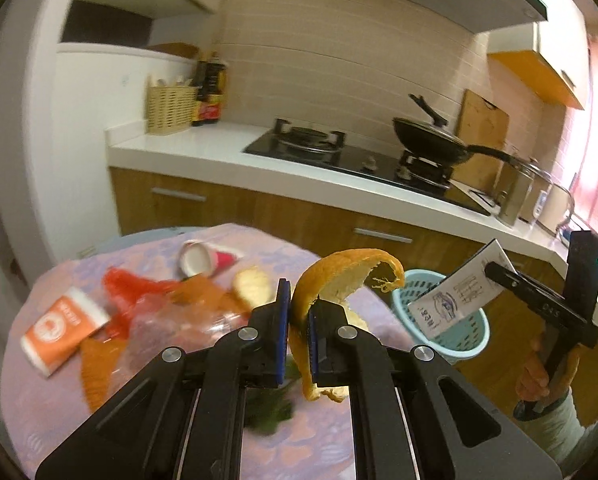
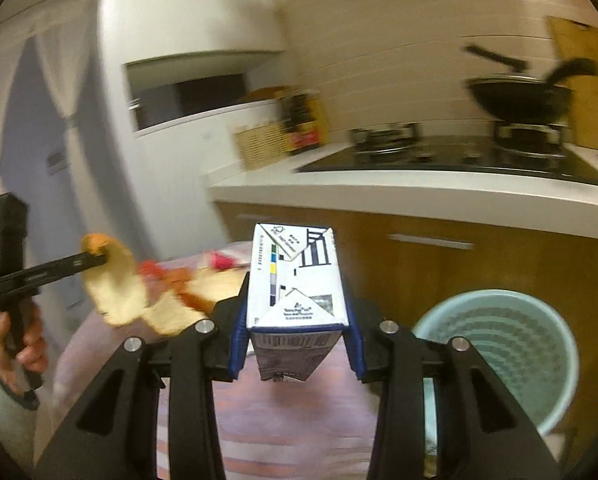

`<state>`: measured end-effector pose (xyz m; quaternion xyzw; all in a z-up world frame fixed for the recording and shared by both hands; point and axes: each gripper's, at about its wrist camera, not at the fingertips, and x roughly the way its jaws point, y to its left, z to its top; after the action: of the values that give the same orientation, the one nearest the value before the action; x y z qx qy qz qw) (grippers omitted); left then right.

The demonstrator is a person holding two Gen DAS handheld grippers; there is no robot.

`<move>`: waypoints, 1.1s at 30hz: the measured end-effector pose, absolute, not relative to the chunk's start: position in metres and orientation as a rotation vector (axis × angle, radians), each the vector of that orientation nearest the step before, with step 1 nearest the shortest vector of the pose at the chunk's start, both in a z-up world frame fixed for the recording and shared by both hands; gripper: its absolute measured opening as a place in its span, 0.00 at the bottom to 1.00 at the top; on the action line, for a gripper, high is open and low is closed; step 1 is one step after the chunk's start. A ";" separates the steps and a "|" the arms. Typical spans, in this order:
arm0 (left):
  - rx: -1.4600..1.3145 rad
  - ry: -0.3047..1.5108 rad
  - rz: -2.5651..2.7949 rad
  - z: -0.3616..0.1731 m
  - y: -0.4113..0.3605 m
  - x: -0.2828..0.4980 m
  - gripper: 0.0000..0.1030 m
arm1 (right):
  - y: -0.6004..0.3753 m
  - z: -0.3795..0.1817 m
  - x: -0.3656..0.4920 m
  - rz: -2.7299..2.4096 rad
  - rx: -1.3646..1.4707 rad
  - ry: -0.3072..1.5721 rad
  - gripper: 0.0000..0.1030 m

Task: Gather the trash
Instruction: 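Carry peel and carton over the blue wastebasket and open both tools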

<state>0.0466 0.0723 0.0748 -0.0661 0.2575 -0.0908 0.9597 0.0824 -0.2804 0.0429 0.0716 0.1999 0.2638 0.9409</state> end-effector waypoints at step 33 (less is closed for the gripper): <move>0.055 0.848 -0.475 -0.060 -0.223 0.252 0.08 | -0.405 -0.099 0.183 0.059 0.165 0.788 0.36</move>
<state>0.2518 -0.2235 -0.0603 0.0262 0.4076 -0.2284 0.8837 0.1830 -0.4047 -0.0989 0.0804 0.3834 0.0285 0.9196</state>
